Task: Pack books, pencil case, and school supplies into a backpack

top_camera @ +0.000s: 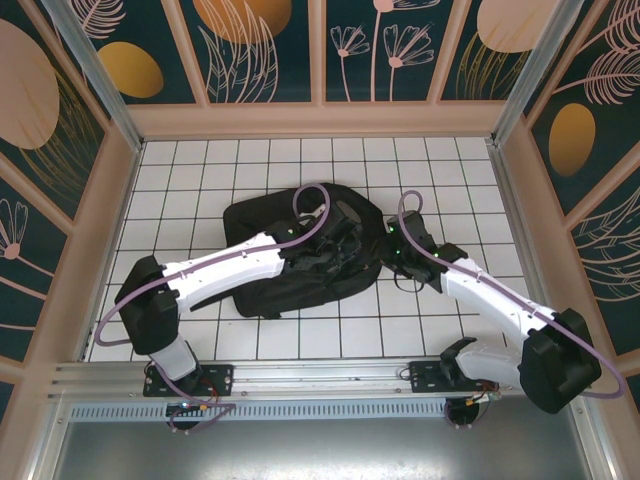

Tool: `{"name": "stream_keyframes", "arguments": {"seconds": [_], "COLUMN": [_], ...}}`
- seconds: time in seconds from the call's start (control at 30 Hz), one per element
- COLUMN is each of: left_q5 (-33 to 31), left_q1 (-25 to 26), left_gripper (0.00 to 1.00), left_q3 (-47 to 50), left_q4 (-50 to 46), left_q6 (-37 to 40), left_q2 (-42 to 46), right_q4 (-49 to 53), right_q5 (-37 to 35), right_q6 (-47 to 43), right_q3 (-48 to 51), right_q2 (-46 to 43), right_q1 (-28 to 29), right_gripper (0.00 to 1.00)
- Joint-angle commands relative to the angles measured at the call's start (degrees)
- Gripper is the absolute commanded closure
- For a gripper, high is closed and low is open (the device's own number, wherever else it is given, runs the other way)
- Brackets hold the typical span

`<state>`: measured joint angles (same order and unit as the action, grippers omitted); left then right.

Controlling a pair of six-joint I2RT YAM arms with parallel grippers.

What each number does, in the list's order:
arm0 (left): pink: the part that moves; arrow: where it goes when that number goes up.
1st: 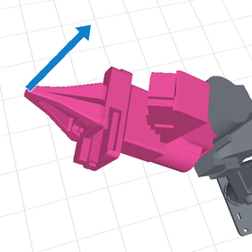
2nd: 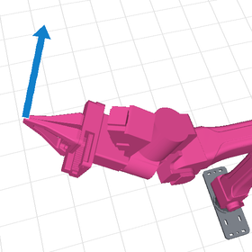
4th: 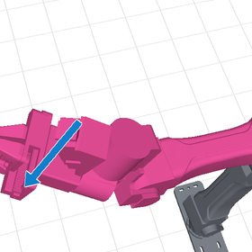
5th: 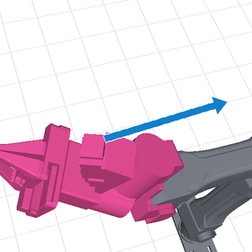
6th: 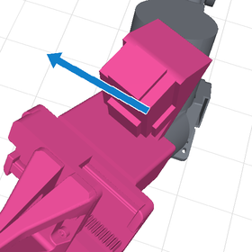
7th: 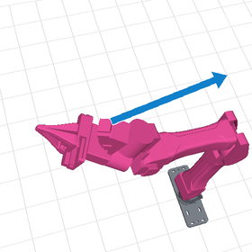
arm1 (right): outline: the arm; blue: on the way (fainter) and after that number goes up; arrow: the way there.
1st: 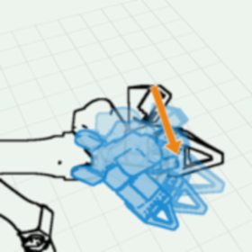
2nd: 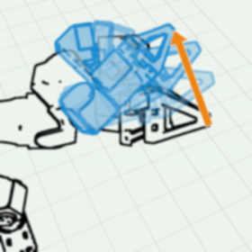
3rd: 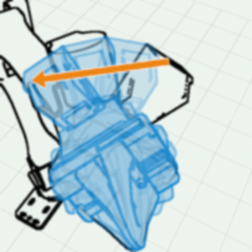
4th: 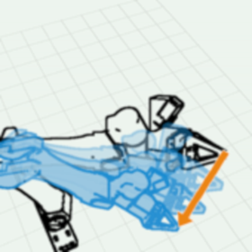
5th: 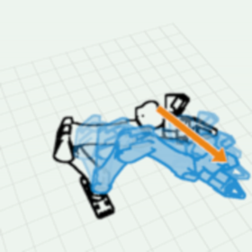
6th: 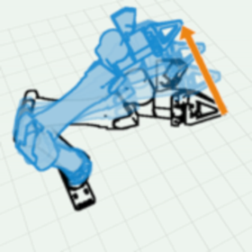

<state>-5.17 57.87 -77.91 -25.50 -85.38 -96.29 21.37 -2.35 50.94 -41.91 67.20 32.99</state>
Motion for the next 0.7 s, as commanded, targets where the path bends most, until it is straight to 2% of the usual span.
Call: {"name": "stream_keyframes", "arguments": {"seconds": [0.0, 0.2, 0.33, 0.5, 0.63, 0.67], "left_q5": [0.8, -5.1, -2.7, -1.6, -1.9, -1.5], "left_q1": [-0.1, 0.0, 0.0, -0.1, -0.1, -0.1], "left_gripper": [1.0, 1.0, 1.0, 1.0, 1.0, 1.0], "left_q3": [-0.3, -2.7, -1.7, -2.4, -3.4, -3.3], "left_q4": [-1.1, -5.6, -2.6, -0.6, 0.8, 1.0], "left_q6": [0.4, 5.5, 7.3, 10.2, 11.6, 11.7], "left_q2": [-0.8, 3.4, 5.4, 6.0, 6.9, 6.8], "right_q4": [0.9, 4.2, 1.8, 1.2, 1.0, -0.1], "right_q5": [0.1, -1.1, 5.1, 9.3, 11.6, 14.0], "right_q6": [-2.2, -9.3, -12.0, -12.4, -11.4, -11.3], "right_q3": [-2.0, -4.2, -3.6, -4.2, -4.2, -3.8], "right_q2": [-0.2, -2.9, -4.1, -4.5, -6.4, -7.2], "right_q1": [0.3, 0.2, 0.1, 0.0, -1.4, -3.8], "right_gripper": [0.68, 0.74, 0.73, 0.67, 0.58, 0.54]}}
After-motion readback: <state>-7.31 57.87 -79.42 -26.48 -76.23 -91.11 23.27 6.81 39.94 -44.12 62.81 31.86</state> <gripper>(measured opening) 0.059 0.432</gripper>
